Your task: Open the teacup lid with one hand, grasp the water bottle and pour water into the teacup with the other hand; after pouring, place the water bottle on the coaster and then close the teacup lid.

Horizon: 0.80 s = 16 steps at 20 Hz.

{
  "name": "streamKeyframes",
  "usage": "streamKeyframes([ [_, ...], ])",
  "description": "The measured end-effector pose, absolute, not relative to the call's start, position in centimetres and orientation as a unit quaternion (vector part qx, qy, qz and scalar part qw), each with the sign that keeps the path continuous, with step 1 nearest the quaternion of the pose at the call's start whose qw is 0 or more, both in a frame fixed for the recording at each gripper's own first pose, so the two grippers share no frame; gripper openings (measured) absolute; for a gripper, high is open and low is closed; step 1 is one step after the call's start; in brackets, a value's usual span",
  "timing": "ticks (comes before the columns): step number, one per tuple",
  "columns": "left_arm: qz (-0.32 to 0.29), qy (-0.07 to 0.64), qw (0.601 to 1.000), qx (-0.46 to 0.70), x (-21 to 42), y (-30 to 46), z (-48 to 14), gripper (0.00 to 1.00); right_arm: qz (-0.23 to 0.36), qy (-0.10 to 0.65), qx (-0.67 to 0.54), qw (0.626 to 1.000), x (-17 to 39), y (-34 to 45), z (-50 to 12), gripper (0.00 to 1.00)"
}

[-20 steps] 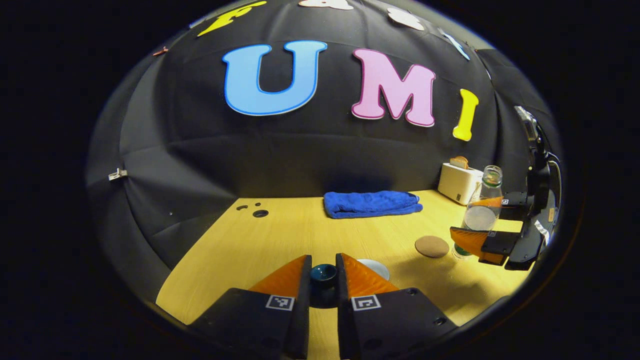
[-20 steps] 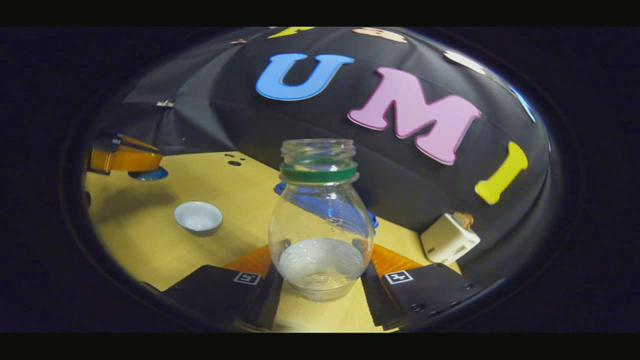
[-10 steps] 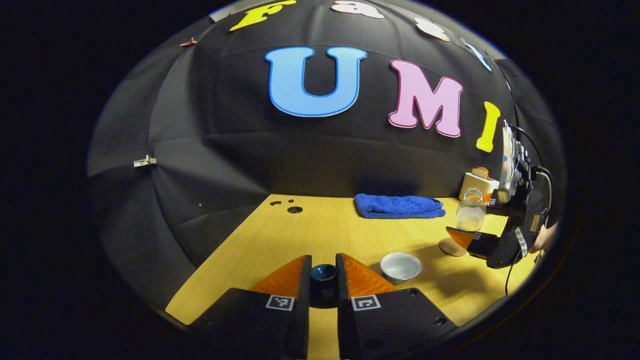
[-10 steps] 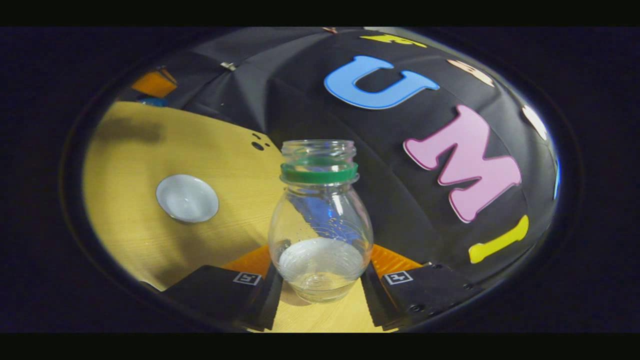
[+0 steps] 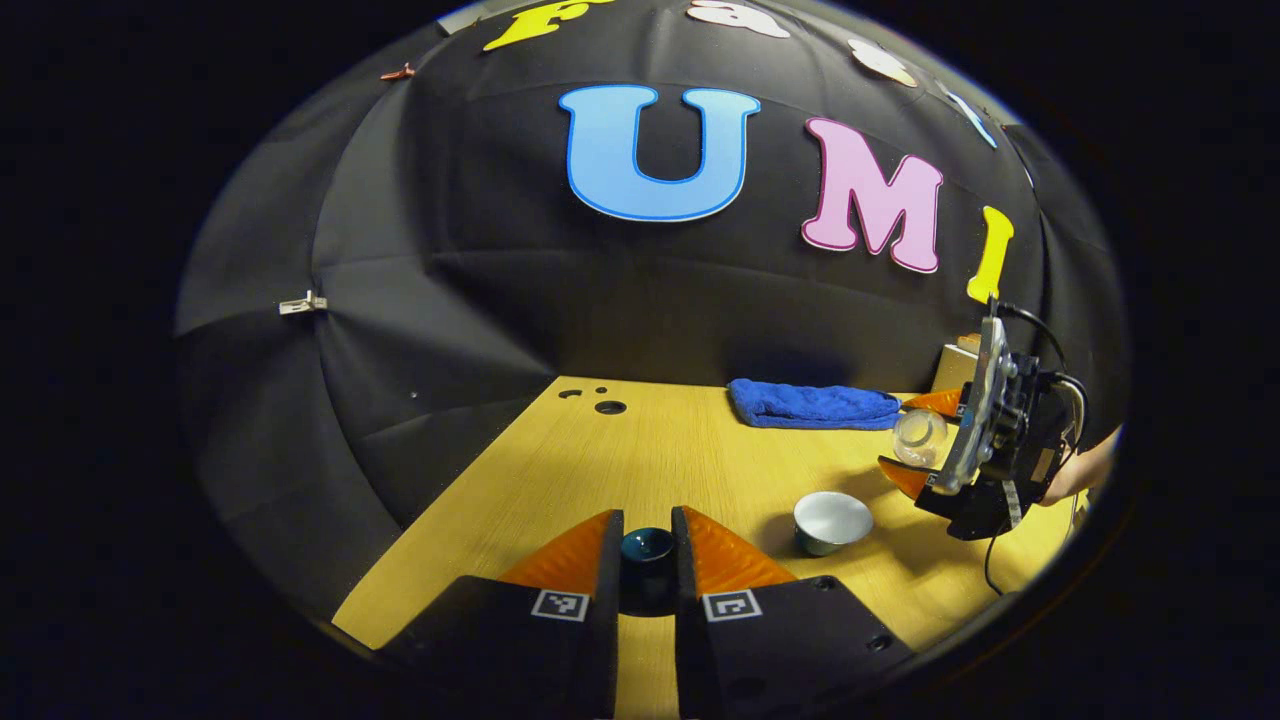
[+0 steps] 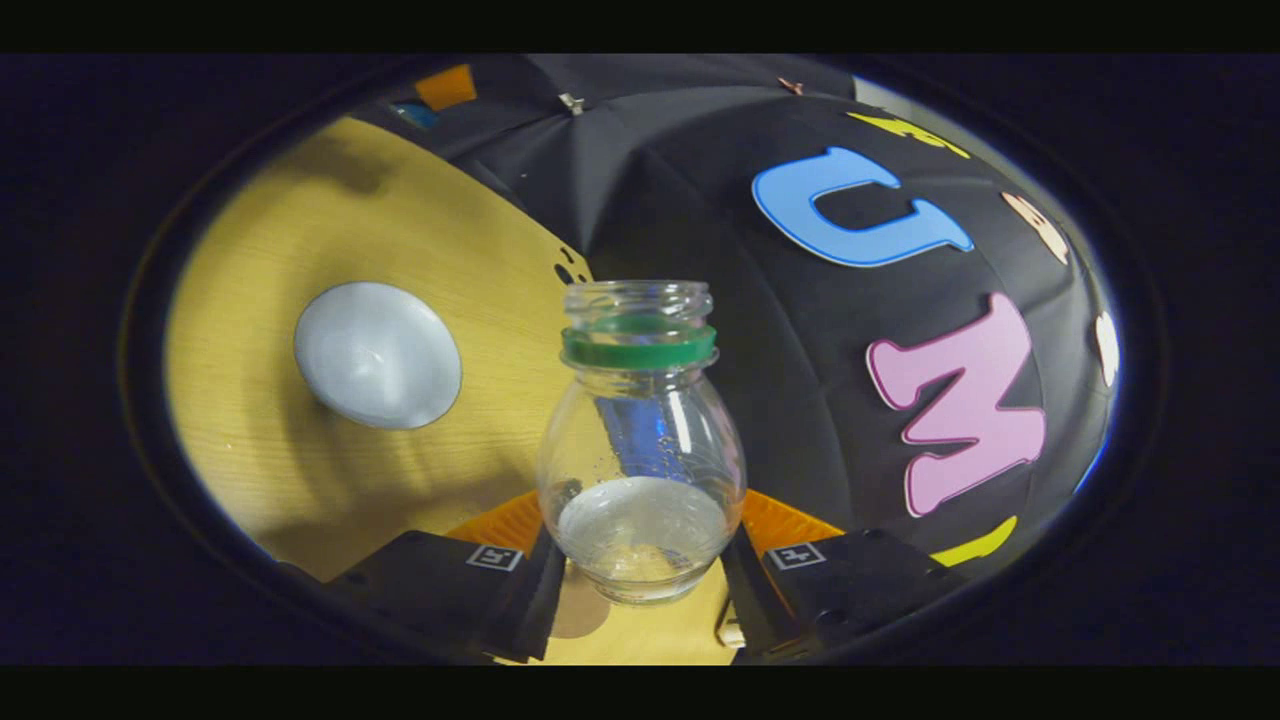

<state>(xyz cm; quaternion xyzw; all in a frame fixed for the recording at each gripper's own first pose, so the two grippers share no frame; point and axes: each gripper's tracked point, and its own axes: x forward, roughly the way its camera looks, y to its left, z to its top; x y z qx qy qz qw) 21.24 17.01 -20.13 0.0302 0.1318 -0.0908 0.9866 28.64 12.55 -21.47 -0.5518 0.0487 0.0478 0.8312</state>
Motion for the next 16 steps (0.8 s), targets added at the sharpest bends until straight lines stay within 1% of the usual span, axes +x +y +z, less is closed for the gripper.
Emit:
streamKeyframes([
  [1, -0.092, 0.131, 0.987, 0.032, 21.3, 17.1, -20.2, 0.27, 0.051, 0.043, -0.563, 0.824, 28.6, 12.7, -21.6, 0.73],
  [2, -0.094, 0.131, 0.986, 0.033, 21.4, 17.0, -20.1, 0.23, 0.054, 0.038, -0.574, 0.816, 28.6, 12.7, -21.7, 0.73],
  [3, -0.095, 0.132, 0.986, 0.034, 21.3, 17.1, -20.2, 0.27, 0.057, 0.035, -0.581, 0.811, 28.6, 12.7, -21.8, 0.73],
  [4, -0.095, 0.133, 0.986, 0.035, 21.3, 17.2, -20.2, 0.27, 0.060, 0.032, -0.590, 0.804, 28.9, 12.8, -21.9, 0.73],
  [5, -0.096, 0.134, 0.986, 0.036, 21.2, 17.1, -20.4, 0.24, 0.064, 0.030, -0.596, 0.799, 29.1, 12.9, -22.1, 0.73],
  [6, -0.099, 0.135, 0.985, 0.037, 21.0, 17.0, -20.4, 0.27, 0.069, 0.027, -0.604, 0.794, 29.2, 12.9, -22.1, 0.73],
  [7, -0.099, 0.135, 0.985, 0.039, 21.1, 17.1, -20.7, 0.27, 0.074, 0.025, -0.615, 0.784, 29.2, 13.0, -22.1, 0.73],
  [8, -0.100, 0.135, 0.985, 0.040, 21.1, 17.1, -20.7, 0.27, 0.079, 0.020, -0.625, 0.777, 29.2, 13.1, -22.1, 0.70],
  [9, -0.100, 0.136, 0.985, 0.039, 21.0, 17.1, -20.8, 0.27, 0.083, 0.017, -0.631, 0.771, 29.2, 13.2, -22.2, 0.73],
  [12, -0.099, 0.139, 0.985, 0.034, 20.8, 17.1, -21.0, 0.27, 0.089, 0.013, -0.648, 0.757, 29.8, 13.2, -22.5, 0.73],
  [13, -0.098, 0.141, 0.985, 0.032, 20.7, 17.2, -21.1, 0.24, 0.087, 0.011, -0.656, 0.750, 30.0, 13.2, -22.5, 0.73],
  [14, -0.095, 0.142, 0.985, 0.032, 20.7, 17.3, -21.1, 0.24, 0.089, 0.007, -0.661, 0.745, 30.0, 13.3, -22.6, 0.73],
  [15, -0.095, 0.143, 0.985, 0.033, 20.6, 17.3, -21.4, 0.24, 0.092, 0.002, -0.666, 0.740, 30.1, 13.5, -22.6, 0.70],
  [16, -0.094, 0.144, 0.985, 0.034, 20.7, 17.3, -21.4, 0.24, 0.094, -0.002, -0.671, 0.736, 30.4, 13.7, -22.5, 0.73],
])
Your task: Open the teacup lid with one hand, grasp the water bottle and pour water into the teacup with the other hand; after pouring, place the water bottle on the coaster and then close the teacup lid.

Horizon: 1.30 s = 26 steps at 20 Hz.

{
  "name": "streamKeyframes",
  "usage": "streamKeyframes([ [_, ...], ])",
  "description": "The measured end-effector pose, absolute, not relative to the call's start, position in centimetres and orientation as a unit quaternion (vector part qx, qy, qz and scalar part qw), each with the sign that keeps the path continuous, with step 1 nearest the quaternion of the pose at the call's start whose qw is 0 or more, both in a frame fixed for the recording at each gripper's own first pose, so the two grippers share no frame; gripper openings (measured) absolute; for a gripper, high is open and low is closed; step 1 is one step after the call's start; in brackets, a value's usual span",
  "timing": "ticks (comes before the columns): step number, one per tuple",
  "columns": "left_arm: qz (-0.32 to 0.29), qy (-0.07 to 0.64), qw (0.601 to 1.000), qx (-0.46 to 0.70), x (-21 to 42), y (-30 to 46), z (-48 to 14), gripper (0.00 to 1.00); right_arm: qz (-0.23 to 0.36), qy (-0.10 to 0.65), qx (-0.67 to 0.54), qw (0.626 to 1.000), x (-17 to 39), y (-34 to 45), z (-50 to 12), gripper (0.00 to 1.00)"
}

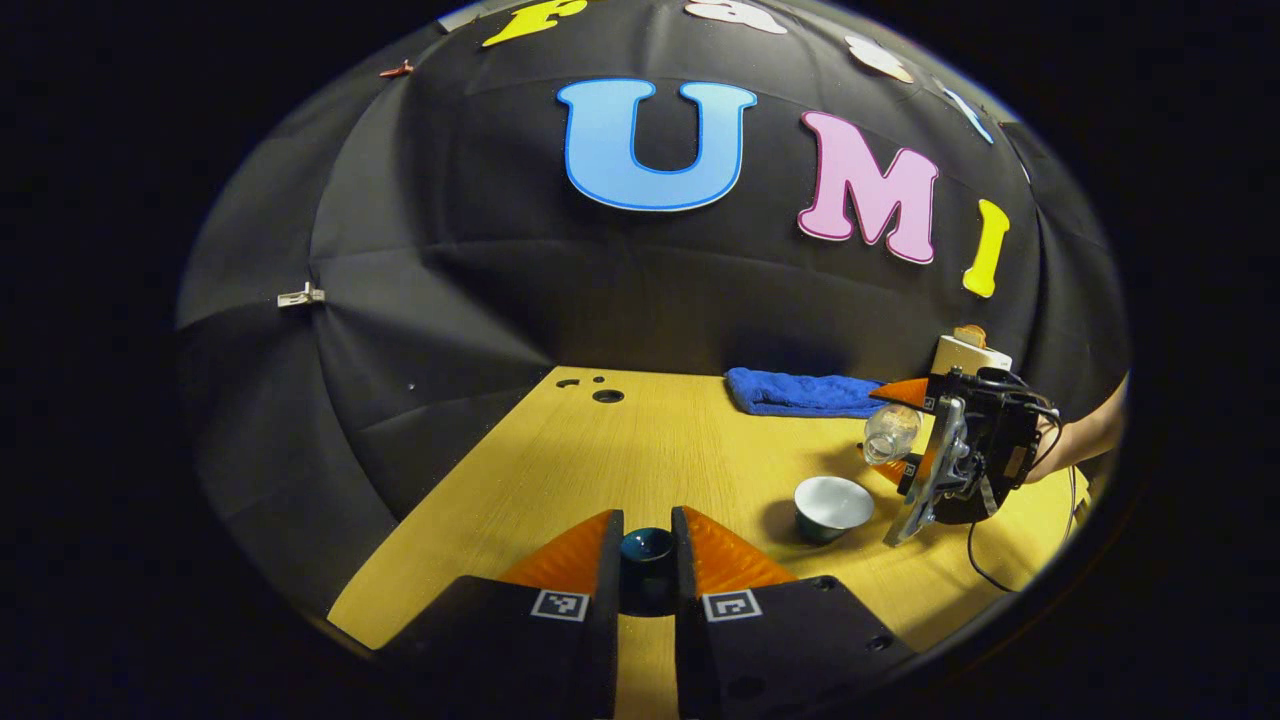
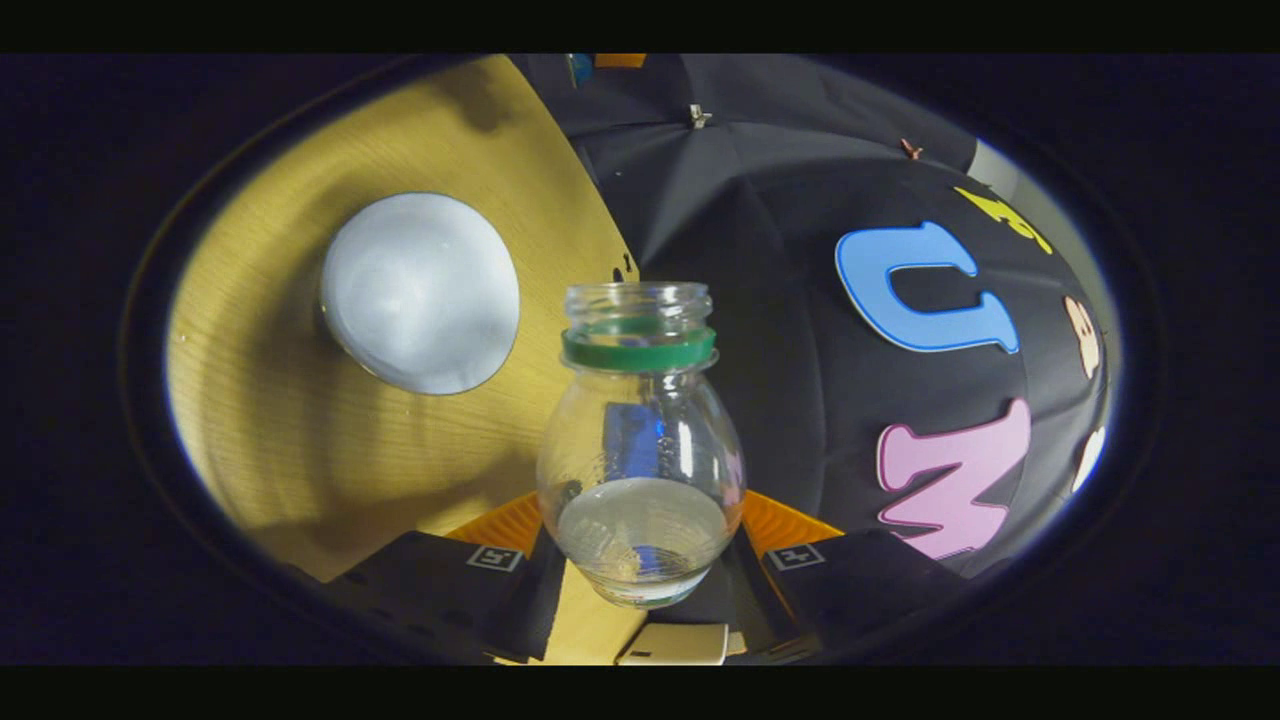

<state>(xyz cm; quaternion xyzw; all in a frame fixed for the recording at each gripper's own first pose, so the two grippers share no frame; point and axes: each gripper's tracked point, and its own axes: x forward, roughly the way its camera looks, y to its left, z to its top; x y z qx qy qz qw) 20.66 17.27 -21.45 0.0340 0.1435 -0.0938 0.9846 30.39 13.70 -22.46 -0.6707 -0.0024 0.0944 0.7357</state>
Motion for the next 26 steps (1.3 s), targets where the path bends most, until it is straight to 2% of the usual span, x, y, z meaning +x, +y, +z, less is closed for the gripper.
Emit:
streamKeyframes([
  [2, -0.092, 0.143, 0.985, 0.037, 20.7, 17.4, -21.5, 0.24, 0.097, -0.007, -0.678, 0.729, 30.6, 13.9, -22.6, 0.70],
  [3, -0.091, 0.143, 0.985, 0.037, 20.6, 17.4, -21.5, 0.27, 0.096, -0.009, -0.681, 0.726, 30.6, 13.8, -22.6, 0.73],
  [7, -0.092, 0.141, 0.985, 0.035, 20.5, 17.3, -21.3, 0.27, 0.094, -0.019, -0.701, 0.707, 30.7, 14.2, -22.6, 0.73],
  [8, -0.093, 0.141, 0.985, 0.035, 20.4, 17.3, -21.4, 0.24, 0.097, -0.023, -0.706, 0.701, 30.8, 14.4, -22.6, 0.73],
  [9, -0.093, 0.141, 0.985, 0.035, 20.3, 17.3, -21.4, 0.27, 0.098, -0.028, -0.711, 0.695, 30.8, 14.5, -22.5, 0.73],
  [10, -0.094, 0.141, 0.985, 0.036, 20.3, 17.3, -21.4, 0.24, 0.102, -0.030, -0.714, 0.692, 30.9, 14.6, -22.7, 0.72],
  [11, -0.094, 0.142, 0.985, 0.036, 20.2, 17.3, -21.5, 0.27, 0.103, -0.033, -0.717, 0.689, 30.9, 14.6, -22.6, 0.73],
  [12, -0.094, 0.142, 0.985, 0.036, 20.2, 17.4, -21.5, 0.24, 0.104, -0.035, -0.719, 0.686, 31.0, 14.6, -22.6, 0.73],
  [13, -0.094, 0.144, 0.985, 0.036, 20.2, 17.4, -21.6, 0.27, 0.104, -0.035, -0.721, 0.684, 31.1, 14.6, -22.6, 0.73],
  [14, -0.092, 0.144, 0.985, 0.036, 20.2, 17.5, -21.6, 0.24, 0.102, -0.034, -0.725, 0.680, 31.5, 14.6, -22.7, 0.73],
  [15, -0.092, 0.144, 0.985, 0.036, 20.2, 17.5, -21.7, 0.27, 0.102, -0.036, -0.730, 0.675, 31.6, 14.6, -22.7, 0.73],
  [16, -0.092, 0.144, 0.985, 0.036, 20.1, 17.4, -21.7, 0.27, 0.101, -0.040, -0.735, 0.669, 31.6, 14.7, -22.7, 0.70],
  [17, -0.092, 0.145, 0.985, 0.035, 20.1, 17.5, -21.7, 0.27, 0.101, -0.043, -0.741, 0.663, 31.6, 14.8, -22.7, 0.73],
  [20, -0.094, 0.147, 0.984, 0.036, 19.9, 17.3, -21.9, 0.27, 0.103, -0.049, -0.750, 0.651, 31.8, 14.9, -22.8, 0.73],
  [21, -0.095, 0.148, 0.984, 0.036, 19.9, 17.3, -21.9, 0.27, 0.104, -0.050, -0.752, 0.649, 31.8, 14.8, -22.8, 0.70],
  [22, -0.096, 0.148, 0.984, 0.036, 19.9, 17.2, -21.8, 0.27, 0.104, -0.050, -0.756, 0.644, 32.0, 14.9, -22.9, 0.73],
  [23, -0.097, 0.147, 0.984, 0.036, 19.9, 17.1, -21.8, 0.27, 0.104, -0.050, -0.760, 0.639, 32.0, 14.9, -22.9, 0.70],
  [24, -0.097, 0.146, 0.984, 0.036, 20.0, 17.1, -21.8, 0.27, 0.103, -0.051, -0.764, 0.635, 32.2, 14.8, -22.9, 0.73],
  [26, -0.098, 0.146, 0.984, 0.036, 20.0, 17.1, -21.9, 0.27, 0.102, -0.053, -0.767, 0.632, 32.3, 14.7, -22.9, 0.73],
])
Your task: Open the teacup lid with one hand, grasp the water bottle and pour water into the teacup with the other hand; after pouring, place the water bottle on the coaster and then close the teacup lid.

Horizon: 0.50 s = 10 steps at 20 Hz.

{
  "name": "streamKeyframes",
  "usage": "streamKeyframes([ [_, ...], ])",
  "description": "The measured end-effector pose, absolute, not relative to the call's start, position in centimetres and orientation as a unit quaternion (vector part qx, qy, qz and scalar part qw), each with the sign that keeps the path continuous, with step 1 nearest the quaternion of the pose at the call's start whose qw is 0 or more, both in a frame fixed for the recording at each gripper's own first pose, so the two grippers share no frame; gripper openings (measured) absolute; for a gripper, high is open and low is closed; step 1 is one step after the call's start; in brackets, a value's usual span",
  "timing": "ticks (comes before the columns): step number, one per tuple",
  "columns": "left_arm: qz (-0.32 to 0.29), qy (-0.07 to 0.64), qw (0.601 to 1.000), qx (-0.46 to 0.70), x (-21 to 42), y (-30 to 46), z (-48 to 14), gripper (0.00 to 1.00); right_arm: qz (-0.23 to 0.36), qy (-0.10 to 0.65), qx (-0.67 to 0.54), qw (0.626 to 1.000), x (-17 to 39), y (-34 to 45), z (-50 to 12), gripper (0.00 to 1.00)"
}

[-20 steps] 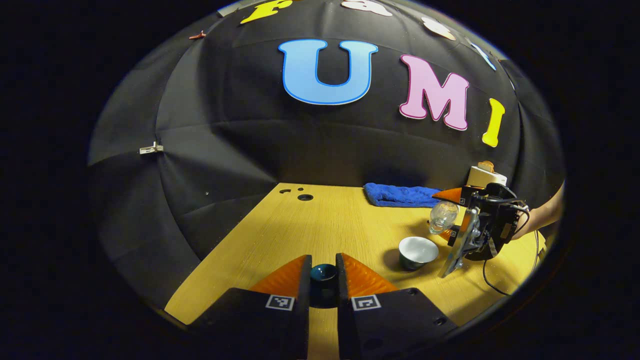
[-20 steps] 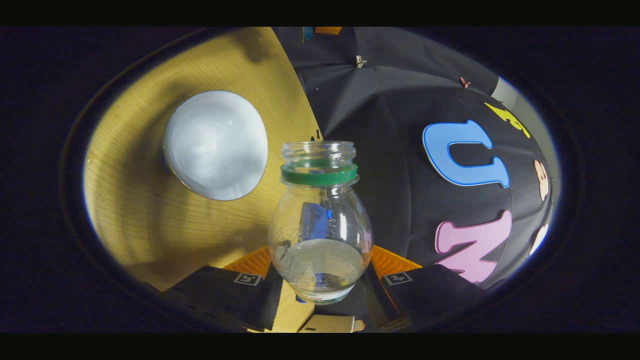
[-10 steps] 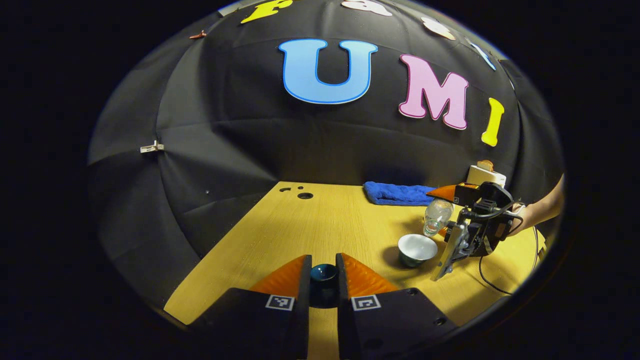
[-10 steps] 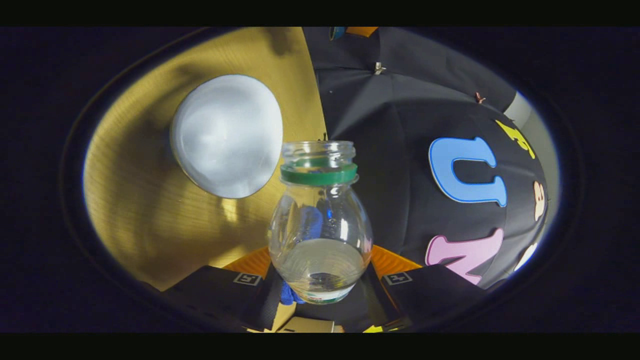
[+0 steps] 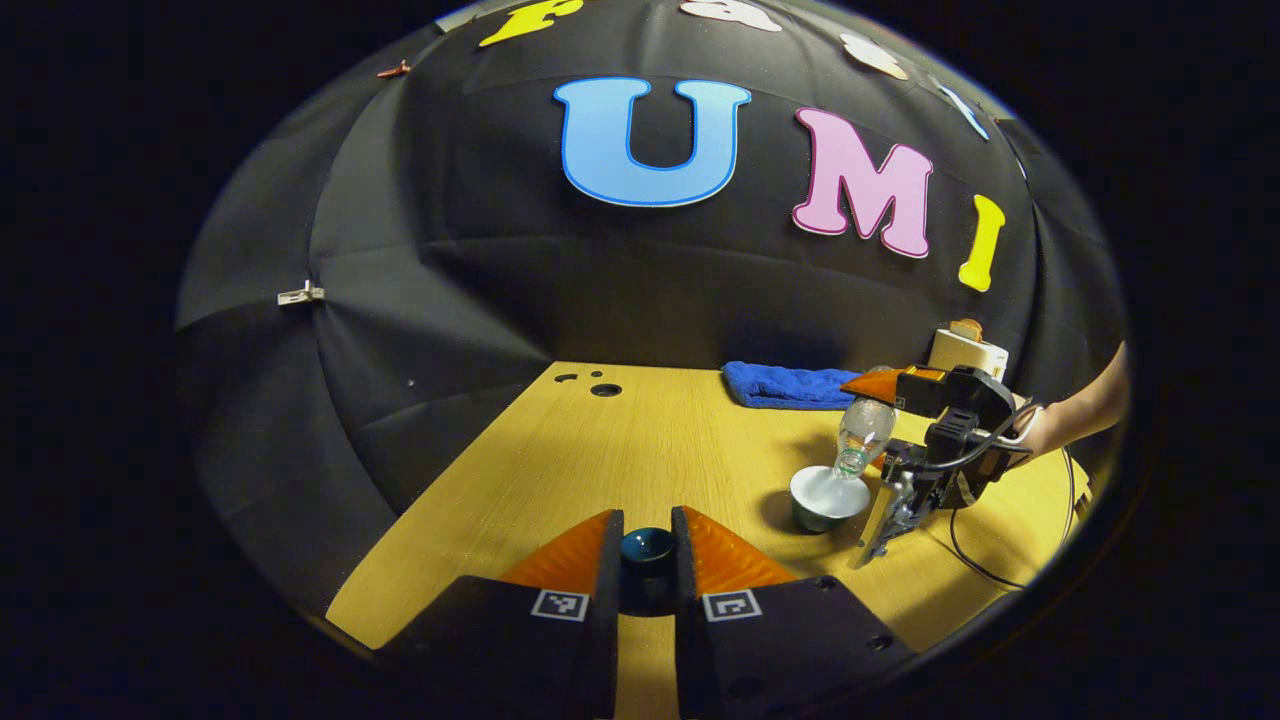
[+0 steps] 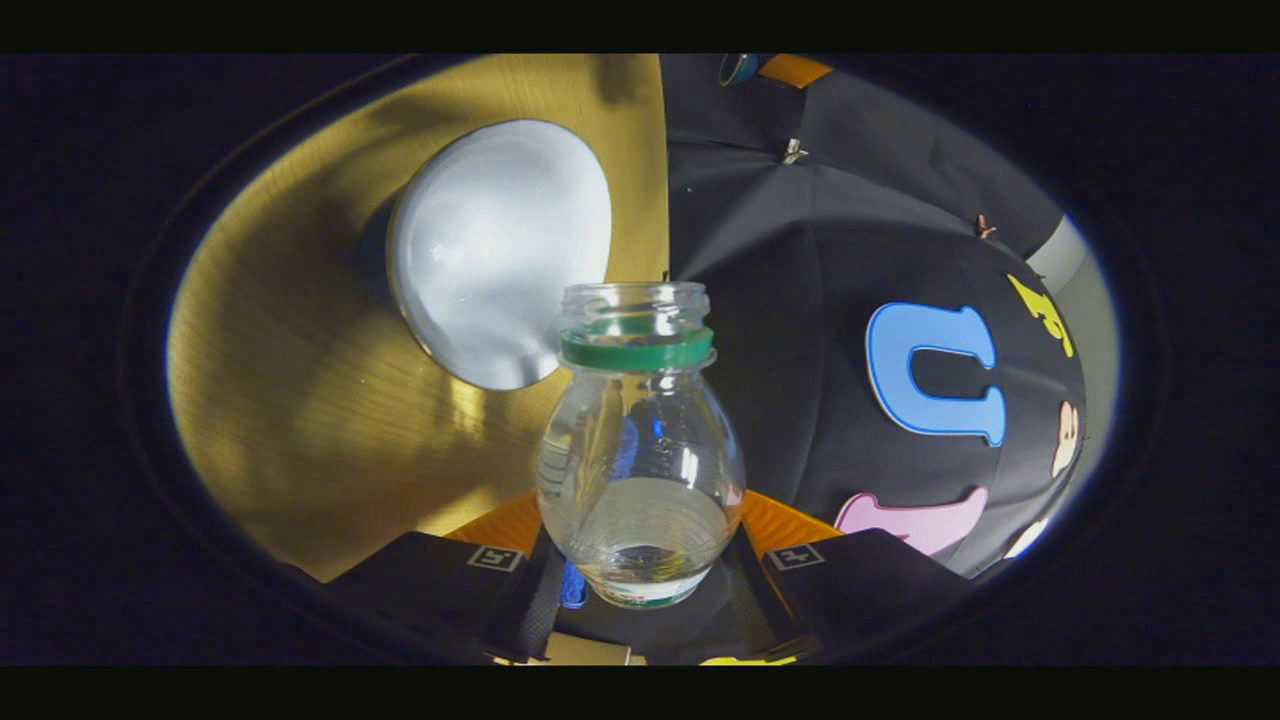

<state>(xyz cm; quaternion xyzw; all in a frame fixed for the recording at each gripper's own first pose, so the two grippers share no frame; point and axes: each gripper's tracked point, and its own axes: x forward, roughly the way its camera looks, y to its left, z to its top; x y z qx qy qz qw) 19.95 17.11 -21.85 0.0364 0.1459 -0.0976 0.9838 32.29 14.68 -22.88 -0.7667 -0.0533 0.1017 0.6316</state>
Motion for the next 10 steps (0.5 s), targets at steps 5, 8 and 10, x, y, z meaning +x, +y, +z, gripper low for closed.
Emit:
streamKeyframes([
  [5, -0.099, 0.147, 0.983, 0.037, 19.78, 17.11, -21.66, 0.27, 0.103, -0.062, -0.776, 0.619, 32.49, 14.95, -22.66, 0.73],
  [8, -0.102, 0.147, 0.983, 0.039, 19.92, 16.93, -21.71, 0.27, 0.103, -0.063, -0.783, 0.610, 32.68, 14.95, -22.51, 0.72],
  [10, -0.106, 0.148, 0.982, 0.041, 19.87, 16.72, -21.73, 0.27, 0.104, -0.066, -0.788, 0.603, 32.67, 15.05, -22.34, 0.73],
])
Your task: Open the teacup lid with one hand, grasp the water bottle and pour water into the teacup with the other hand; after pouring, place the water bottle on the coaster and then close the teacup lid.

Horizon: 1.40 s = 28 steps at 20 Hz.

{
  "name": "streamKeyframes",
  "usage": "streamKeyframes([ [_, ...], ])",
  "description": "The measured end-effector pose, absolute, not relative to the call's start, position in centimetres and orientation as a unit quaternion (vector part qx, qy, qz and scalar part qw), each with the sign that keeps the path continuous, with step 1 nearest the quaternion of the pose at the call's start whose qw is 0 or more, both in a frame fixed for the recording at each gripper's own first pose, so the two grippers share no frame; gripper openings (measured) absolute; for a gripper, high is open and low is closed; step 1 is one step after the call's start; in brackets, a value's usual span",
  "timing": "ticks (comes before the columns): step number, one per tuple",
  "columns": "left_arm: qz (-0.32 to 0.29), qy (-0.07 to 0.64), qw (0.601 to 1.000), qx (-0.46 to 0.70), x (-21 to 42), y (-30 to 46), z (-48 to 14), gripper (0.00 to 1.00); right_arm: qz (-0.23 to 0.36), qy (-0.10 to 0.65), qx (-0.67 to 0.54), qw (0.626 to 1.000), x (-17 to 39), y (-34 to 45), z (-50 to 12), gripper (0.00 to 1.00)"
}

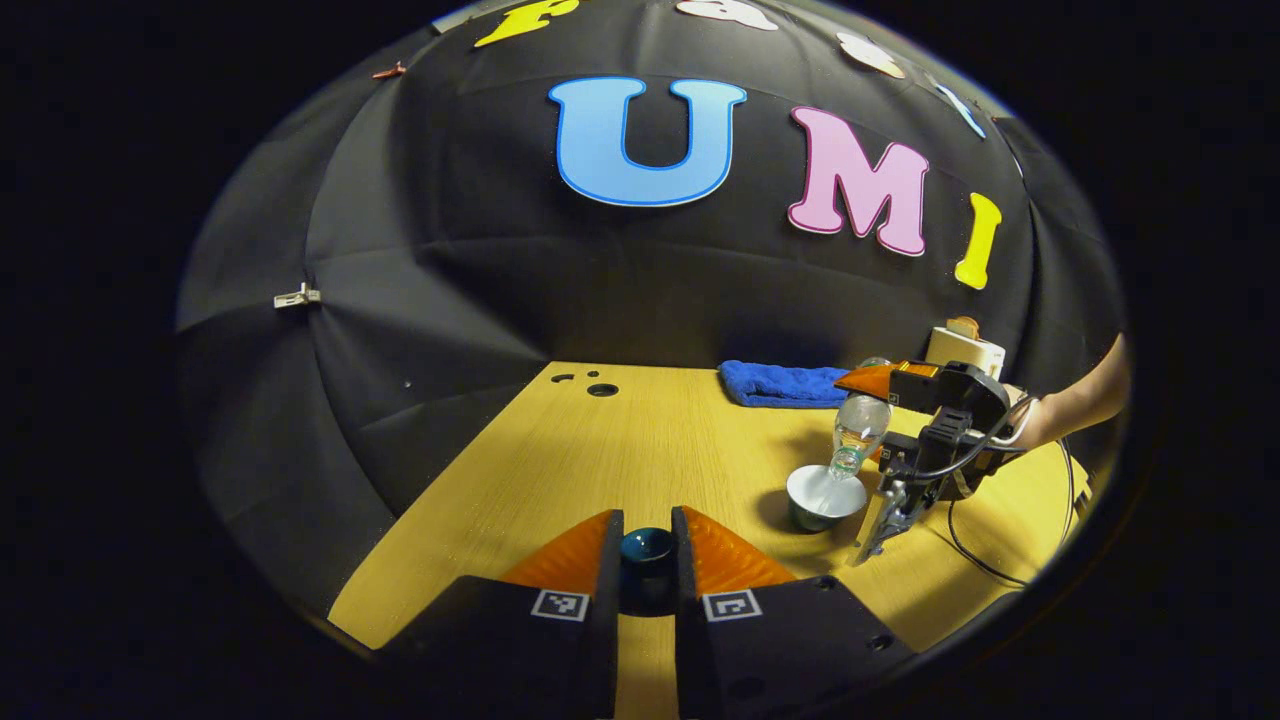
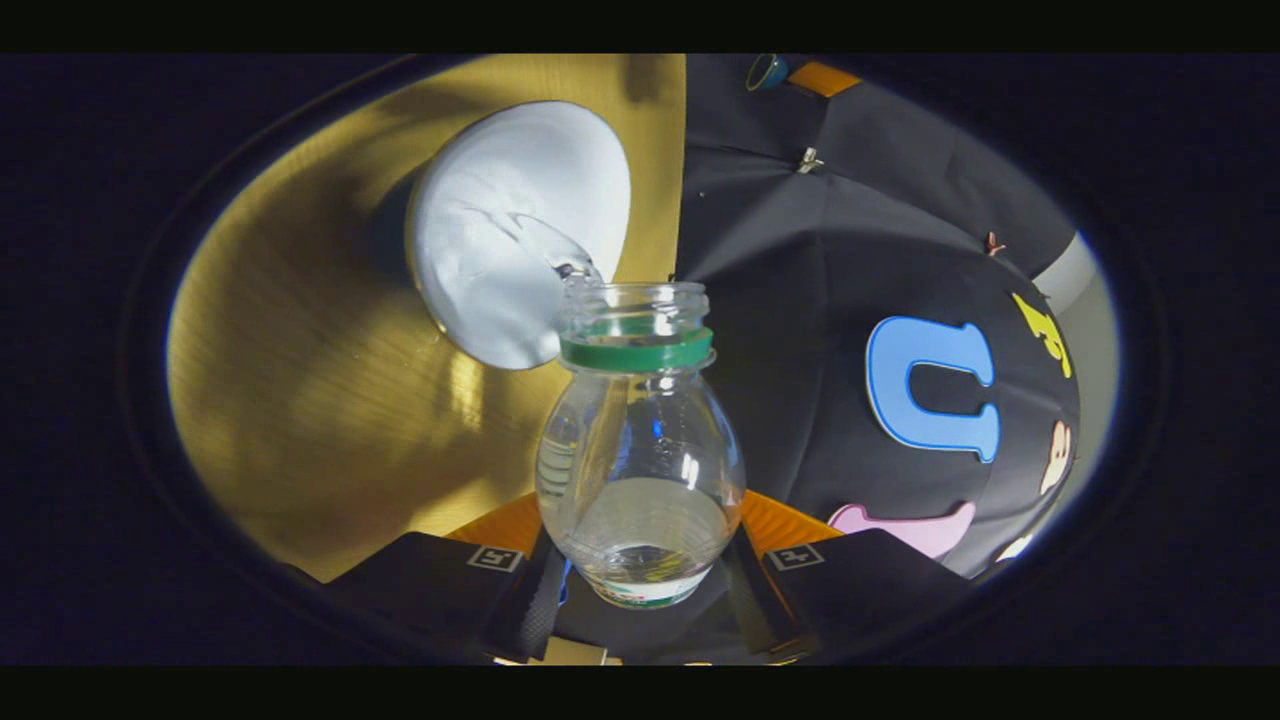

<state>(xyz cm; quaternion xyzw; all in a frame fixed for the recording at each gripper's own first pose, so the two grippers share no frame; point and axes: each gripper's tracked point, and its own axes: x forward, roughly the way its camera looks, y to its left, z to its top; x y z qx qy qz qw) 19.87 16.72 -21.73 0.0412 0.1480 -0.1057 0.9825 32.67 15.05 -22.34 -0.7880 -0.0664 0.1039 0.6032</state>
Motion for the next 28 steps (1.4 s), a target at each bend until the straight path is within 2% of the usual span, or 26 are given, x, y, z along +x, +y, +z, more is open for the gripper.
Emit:
streamKeyframes([
  [17, -0.110, 0.142, 0.982, 0.053, 19.1, 16.8, -21.2, 0.27, 0.096, -0.137, -0.830, 0.532, 33.0, 16.8, -19.9, 0.72],
  [18, -0.110, 0.142, 0.982, 0.053, 18.9, 16.9, -21.1, 0.24, 0.095, -0.140, -0.832, 0.529, 33.0, 16.9, -19.7, 0.73],
  [19, -0.109, 0.141, 0.982, 0.054, 18.9, 17.0, -21.0, 0.27, 0.096, -0.144, -0.834, 0.524, 33.1, 16.9, -19.6, 0.73],
  [26, -0.110, 0.138, 0.982, 0.063, 18.3, 16.9, -20.9, 0.27, 0.105, -0.162, -0.853, 0.485, 33.3, 17.5, -18.7, 0.72],
  [27, -0.111, 0.136, 0.982, 0.065, 18.2, 16.8, -20.7, 0.24, 0.105, -0.159, -0.856, 0.480, 33.4, 17.4, -18.7, 0.76],
  [28, -0.113, 0.136, 0.982, 0.065, 18.2, 16.6, -20.8, 0.24, 0.106, -0.159, -0.859, 0.475, 33.5, 17.6, -18.6, 0.72],
])
